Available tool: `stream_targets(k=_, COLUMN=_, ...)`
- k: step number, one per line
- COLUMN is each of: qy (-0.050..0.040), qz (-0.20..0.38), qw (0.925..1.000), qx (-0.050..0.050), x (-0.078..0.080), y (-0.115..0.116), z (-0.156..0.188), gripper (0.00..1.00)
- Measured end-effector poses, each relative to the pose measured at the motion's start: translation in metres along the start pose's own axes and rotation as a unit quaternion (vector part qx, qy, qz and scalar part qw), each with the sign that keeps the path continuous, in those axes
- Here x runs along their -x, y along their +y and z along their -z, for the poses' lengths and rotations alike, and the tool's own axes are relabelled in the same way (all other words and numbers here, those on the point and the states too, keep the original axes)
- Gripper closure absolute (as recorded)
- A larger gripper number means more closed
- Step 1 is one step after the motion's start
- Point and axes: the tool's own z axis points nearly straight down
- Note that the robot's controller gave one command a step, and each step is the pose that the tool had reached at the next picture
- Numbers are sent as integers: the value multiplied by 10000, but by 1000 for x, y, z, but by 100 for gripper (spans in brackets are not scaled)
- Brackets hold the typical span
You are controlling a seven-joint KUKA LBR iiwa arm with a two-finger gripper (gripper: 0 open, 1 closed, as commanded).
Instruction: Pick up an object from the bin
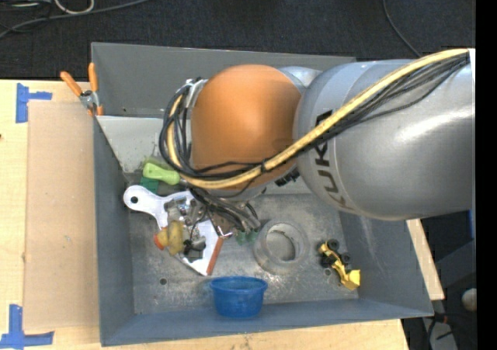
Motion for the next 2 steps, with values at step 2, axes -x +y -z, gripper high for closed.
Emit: stream_targets(k=2, qy=-50, qz=292, qw=9996, qx=6, x=-19, y=-57, z=-98, gripper=100)
